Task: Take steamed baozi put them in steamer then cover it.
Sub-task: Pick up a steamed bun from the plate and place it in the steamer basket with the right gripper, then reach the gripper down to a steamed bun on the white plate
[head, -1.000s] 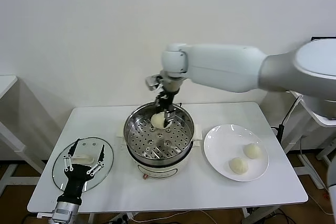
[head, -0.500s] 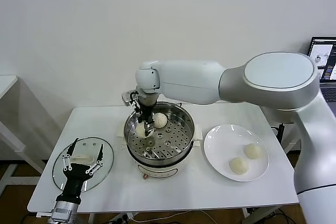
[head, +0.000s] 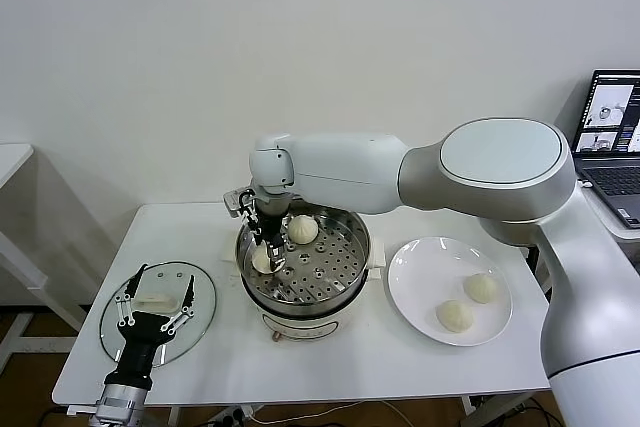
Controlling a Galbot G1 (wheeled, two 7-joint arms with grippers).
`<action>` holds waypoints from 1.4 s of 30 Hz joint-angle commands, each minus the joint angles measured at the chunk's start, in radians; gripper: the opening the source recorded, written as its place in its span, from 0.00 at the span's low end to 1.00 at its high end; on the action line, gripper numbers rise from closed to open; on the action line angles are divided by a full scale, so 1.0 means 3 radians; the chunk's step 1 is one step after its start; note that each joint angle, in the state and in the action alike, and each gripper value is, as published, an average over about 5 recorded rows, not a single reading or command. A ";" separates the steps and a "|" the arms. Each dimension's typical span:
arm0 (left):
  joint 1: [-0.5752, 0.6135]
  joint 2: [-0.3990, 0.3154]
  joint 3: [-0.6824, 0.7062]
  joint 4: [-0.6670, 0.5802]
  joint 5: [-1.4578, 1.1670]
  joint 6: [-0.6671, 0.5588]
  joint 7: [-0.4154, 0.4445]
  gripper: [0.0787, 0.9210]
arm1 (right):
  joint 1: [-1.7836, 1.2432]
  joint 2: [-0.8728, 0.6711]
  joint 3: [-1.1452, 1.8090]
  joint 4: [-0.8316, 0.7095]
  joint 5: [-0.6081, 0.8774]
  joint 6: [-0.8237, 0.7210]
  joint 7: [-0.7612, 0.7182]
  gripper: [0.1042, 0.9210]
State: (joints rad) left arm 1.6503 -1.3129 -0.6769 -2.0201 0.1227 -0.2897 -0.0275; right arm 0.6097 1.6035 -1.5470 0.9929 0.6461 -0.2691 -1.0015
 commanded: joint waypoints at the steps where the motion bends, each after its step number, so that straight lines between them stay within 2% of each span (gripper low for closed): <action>1: 0.0006 -0.0001 -0.0005 -0.0007 0.0001 0.0001 -0.0003 0.88 | 0.0027 -0.0118 0.0053 0.0118 -0.0044 -0.0005 0.0007 0.87; 6: 0.0009 -0.0002 -0.0007 -0.0024 0.0001 0.0007 -0.0003 0.88 | 0.0309 -0.0653 0.0230 0.0597 -0.0199 0.0025 -0.0170 0.88; 12: 0.0002 -0.0003 0.0013 -0.0037 0.0014 0.0021 -0.0002 0.88 | 0.0595 -0.1689 0.0423 0.1104 -0.0506 0.0218 -0.0537 0.88; 17: 0.0008 0.0002 0.0027 -0.0031 0.0039 0.0022 0.0000 0.88 | 0.0633 -0.2635 0.0452 0.1228 -0.0806 0.0495 -0.0900 0.88; 22: 0.0016 -0.0007 0.0035 -0.0028 0.0054 0.0028 0.0002 0.88 | 0.0402 -0.3270 0.0451 0.1252 -0.1111 0.0620 -0.1061 0.88; 30: 0.0047 -0.0022 0.0014 -0.0033 0.0065 0.0024 0.0002 0.88 | -0.0560 -0.3565 0.0654 0.1102 -0.1473 0.0699 -0.0923 0.88; 42: 0.0058 -0.0024 -0.0015 0.0015 0.0067 0.0016 0.0000 0.88 | -0.1395 -0.3300 0.1164 0.0862 -0.1591 0.0653 -0.0501 0.88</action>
State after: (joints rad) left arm 1.6681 -1.3203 -0.6805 -2.0215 0.1423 -0.2842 -0.0276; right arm 0.3982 0.6585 -1.2963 1.2774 0.2276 -0.0842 -1.2116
